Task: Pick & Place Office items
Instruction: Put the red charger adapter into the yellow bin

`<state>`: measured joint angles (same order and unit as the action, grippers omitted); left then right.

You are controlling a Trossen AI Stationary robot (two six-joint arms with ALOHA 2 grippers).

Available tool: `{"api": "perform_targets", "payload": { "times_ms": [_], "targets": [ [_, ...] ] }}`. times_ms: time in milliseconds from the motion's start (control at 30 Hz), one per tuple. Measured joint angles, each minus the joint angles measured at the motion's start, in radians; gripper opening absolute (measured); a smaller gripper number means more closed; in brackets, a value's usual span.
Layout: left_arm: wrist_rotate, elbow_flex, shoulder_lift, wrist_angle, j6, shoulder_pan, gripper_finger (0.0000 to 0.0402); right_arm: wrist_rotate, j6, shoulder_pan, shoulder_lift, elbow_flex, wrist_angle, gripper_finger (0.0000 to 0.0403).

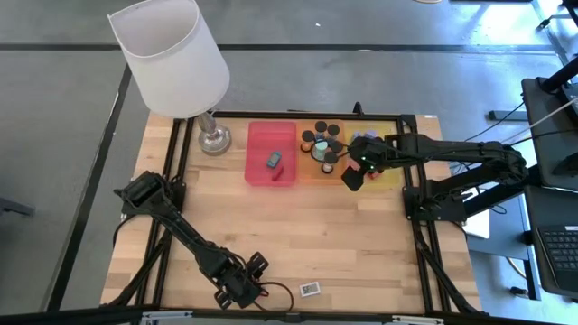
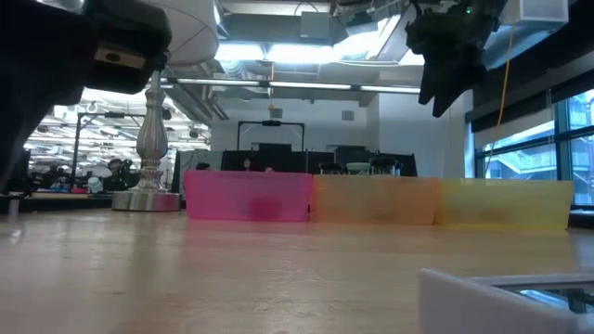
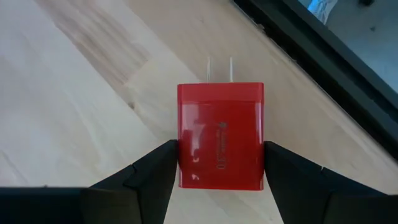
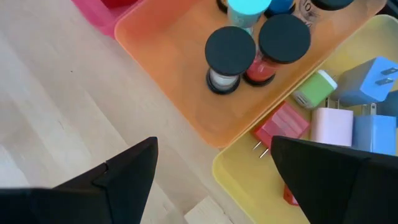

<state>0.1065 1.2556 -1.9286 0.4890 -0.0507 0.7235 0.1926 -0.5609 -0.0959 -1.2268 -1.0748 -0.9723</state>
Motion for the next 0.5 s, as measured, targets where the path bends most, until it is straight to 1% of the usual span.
{"api": "perform_targets", "payload": {
  "times_ms": [300,500],
  "targets": [
    [-0.006,0.000,-0.006,-0.004,0.112,-0.014,0.0231,-0.002,0.019,0.000,-0.035,0.000,0.000,0.0316],
    [-0.022,-0.004,-0.007,-0.008,0.227,-0.019,0.0231,-0.002,0.019,0.000,-0.035,0.000,0.000,0.0316]
  ]
}}
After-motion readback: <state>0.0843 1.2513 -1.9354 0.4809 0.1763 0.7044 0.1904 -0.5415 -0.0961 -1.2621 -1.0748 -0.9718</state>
